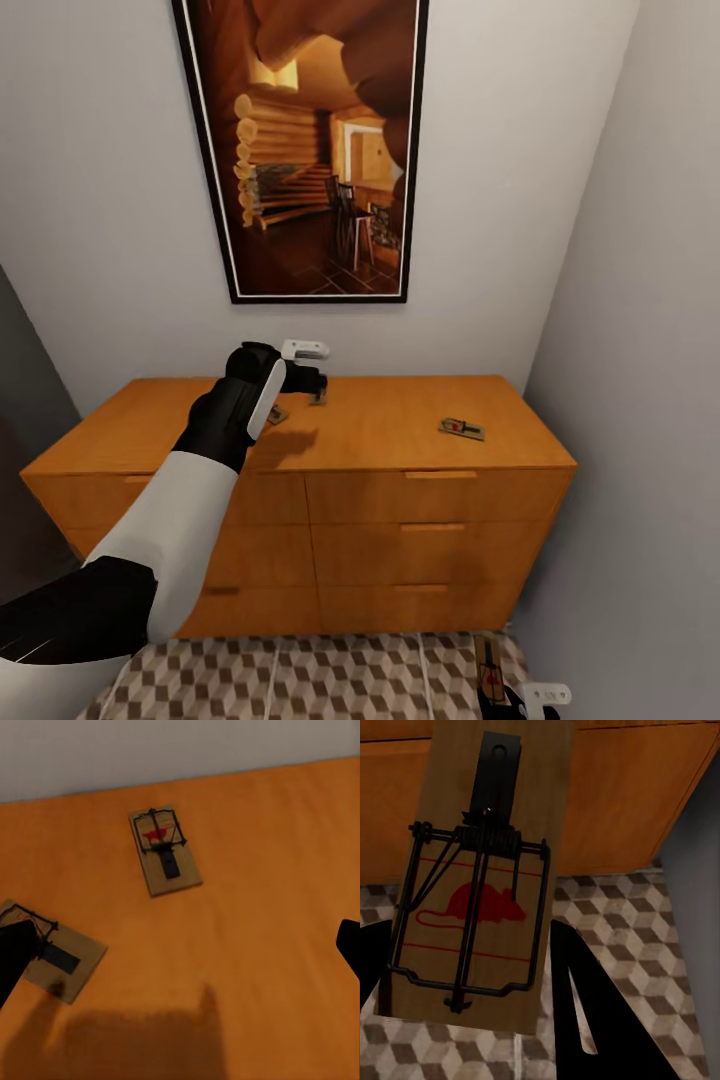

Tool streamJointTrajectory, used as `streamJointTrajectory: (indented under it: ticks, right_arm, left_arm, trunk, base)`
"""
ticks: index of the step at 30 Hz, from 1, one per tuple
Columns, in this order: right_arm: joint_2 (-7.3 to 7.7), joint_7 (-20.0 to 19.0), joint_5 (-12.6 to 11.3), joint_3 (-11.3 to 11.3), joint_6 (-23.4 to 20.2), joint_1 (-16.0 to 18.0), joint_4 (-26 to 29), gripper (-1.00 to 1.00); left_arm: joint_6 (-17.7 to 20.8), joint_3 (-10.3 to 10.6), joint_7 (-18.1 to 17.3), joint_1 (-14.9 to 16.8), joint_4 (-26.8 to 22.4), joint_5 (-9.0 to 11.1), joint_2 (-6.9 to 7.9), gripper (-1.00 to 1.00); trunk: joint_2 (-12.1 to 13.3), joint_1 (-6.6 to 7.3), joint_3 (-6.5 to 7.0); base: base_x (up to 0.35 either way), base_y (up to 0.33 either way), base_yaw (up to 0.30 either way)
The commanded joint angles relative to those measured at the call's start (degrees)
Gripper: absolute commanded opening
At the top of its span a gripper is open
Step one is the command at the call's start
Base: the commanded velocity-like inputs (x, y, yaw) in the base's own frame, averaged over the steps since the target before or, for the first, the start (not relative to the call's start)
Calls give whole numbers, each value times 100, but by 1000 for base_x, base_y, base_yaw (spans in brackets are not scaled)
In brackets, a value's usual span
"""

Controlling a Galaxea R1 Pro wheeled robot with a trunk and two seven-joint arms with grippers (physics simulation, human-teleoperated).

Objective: Take the four mousetraps from the cabinet in the bathroom and place them on the bathroom floor. Make sure all four end up on the same floor surface, and ensure that at least two of them are either under or directly next to the same bathroom sink.

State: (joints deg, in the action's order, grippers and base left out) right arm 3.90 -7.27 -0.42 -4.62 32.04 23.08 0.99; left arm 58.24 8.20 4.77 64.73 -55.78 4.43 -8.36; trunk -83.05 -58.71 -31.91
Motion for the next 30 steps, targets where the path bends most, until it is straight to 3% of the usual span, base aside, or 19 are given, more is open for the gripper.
streamJointTrajectory:
  ticks: [1,13,18,24,30]
  right_arm:
    - [1,-71,-28,-48,13,4,-5,-100]
    - [4,-77,-28,-48,14,4,-8,-100]
    - [10,-88,-28,-48,13,-41,-22,-100]
    - [32,-83,-28,-48,15,-551,-21,-100]
    - [33,-125,-28,-48,36,-945,-20,-100]
  left_arm:
    - [20,7,50,4,-3,48,1,100]
    - [15,13,50,4,247,56,0,100]
    - [7,13,50,4,445,206,1,100]
    - [-4,13,50,4,652,491,3,100]
    - [-6,15,50,4,673,569,9,100]
  trunk:
    - [-3,-2,-6]
    - [-3,-2,-6]
    - [-3,-2,-6]
    - [-3,-2,-6]
    - [-3,-2,-6]
  base:
    - [187,0,0]
    - [122,0,0]
    - [5,0,0]
    - [0,0,0]
    - [0,0,0]
